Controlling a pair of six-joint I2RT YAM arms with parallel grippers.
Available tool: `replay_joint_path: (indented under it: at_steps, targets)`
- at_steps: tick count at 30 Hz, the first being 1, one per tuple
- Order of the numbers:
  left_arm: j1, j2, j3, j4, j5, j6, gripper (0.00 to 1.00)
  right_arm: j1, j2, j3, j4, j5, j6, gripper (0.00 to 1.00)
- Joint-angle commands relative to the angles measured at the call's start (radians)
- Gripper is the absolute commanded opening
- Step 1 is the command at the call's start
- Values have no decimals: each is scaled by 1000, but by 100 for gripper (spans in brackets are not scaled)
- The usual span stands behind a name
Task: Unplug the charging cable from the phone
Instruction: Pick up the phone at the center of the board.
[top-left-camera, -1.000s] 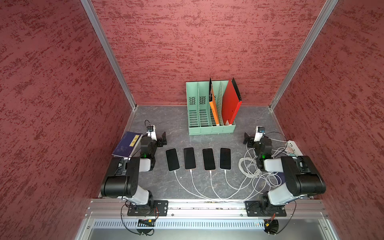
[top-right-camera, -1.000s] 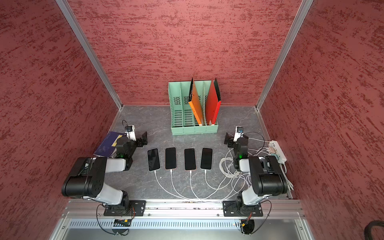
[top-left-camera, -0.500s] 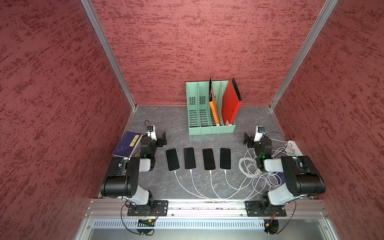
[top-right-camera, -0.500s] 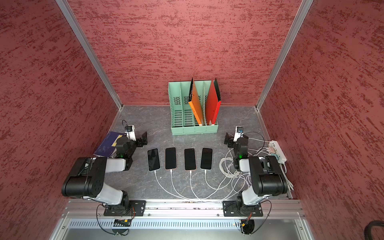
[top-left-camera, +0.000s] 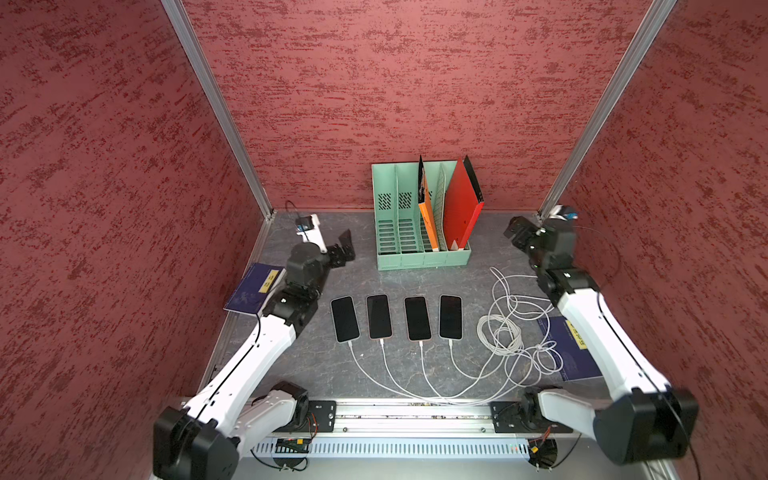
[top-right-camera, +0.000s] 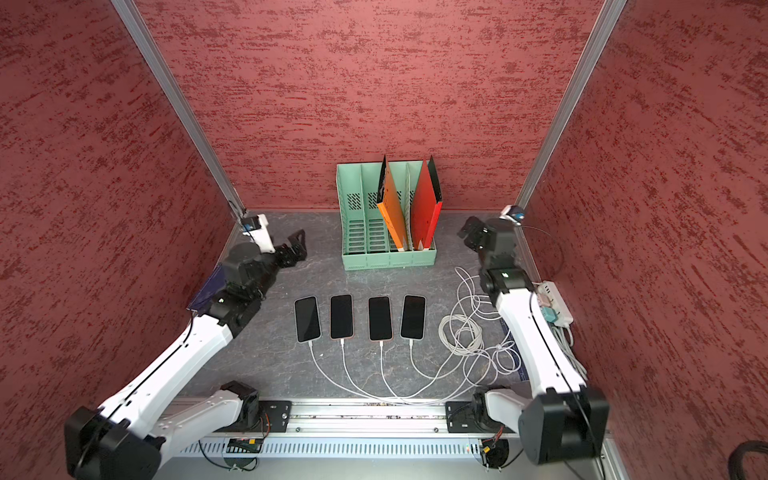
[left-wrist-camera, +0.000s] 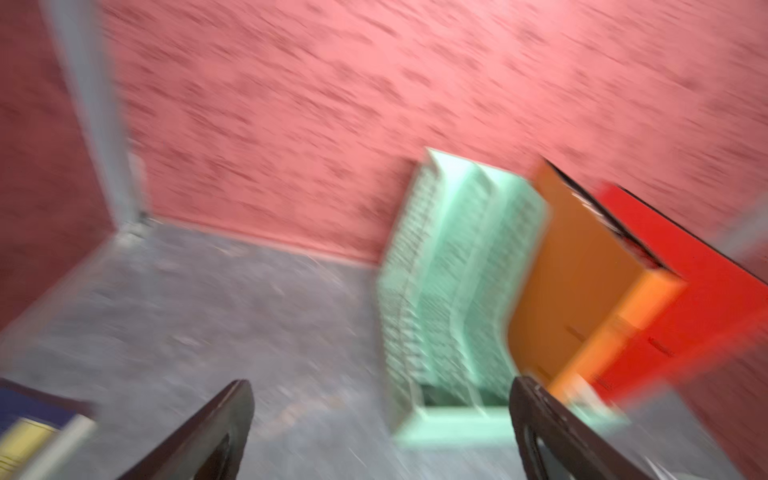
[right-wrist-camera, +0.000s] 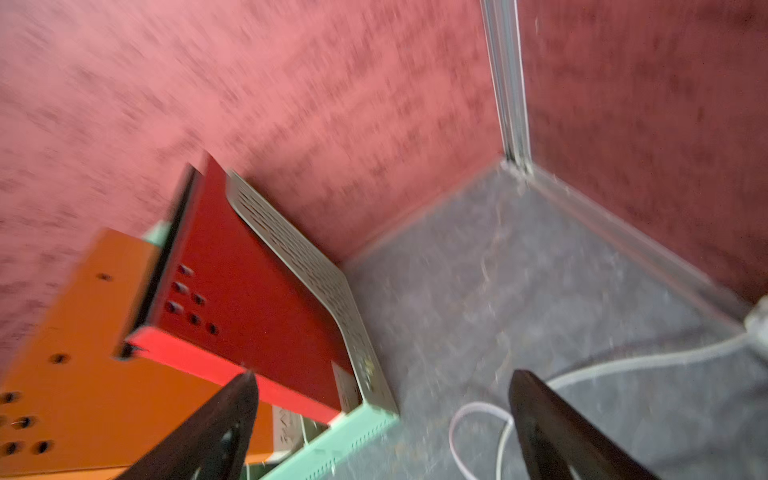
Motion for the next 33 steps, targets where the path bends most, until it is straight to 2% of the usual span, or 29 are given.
replay_joint_path:
  at_steps: [1, 4, 5, 7, 11, 16, 19, 25, 33]
  targets:
    - [-246, -9, -32, -270, -126, -116, 100, 243, 138, 88, -522, 216, 201, 99]
    - [-478, 25, -36, -302, -280, -96, 100, 384, 139, 59, -507, 230, 228, 99]
    - [-520, 35, -46, -286, -315, -85, 100, 419, 131, 39, -484, 212, 240, 99]
    - [-570, 55, -55, -262, -345, -96, 100, 460, 138, 22, -450, 90, 251, 99]
    - [-573, 89, -50, -257, -299, -166, 100, 545, 199, 21, -453, -64, 274, 99]
    - [-570, 66, -129, -165, -290, -230, 100, 603, 228, 67, -570, -60, 310, 98]
    - [-563, 54, -155, -148, -258, -268, 100, 603, 233, 66, -595, -42, 301, 99]
    - [-562, 29, -127, -272, -278, -288, 100, 590, 280, 53, -575, -61, 275, 99]
    - [-562, 30, -137, -323, -254, -308, 100, 502, 296, -34, -485, -144, 227, 99]
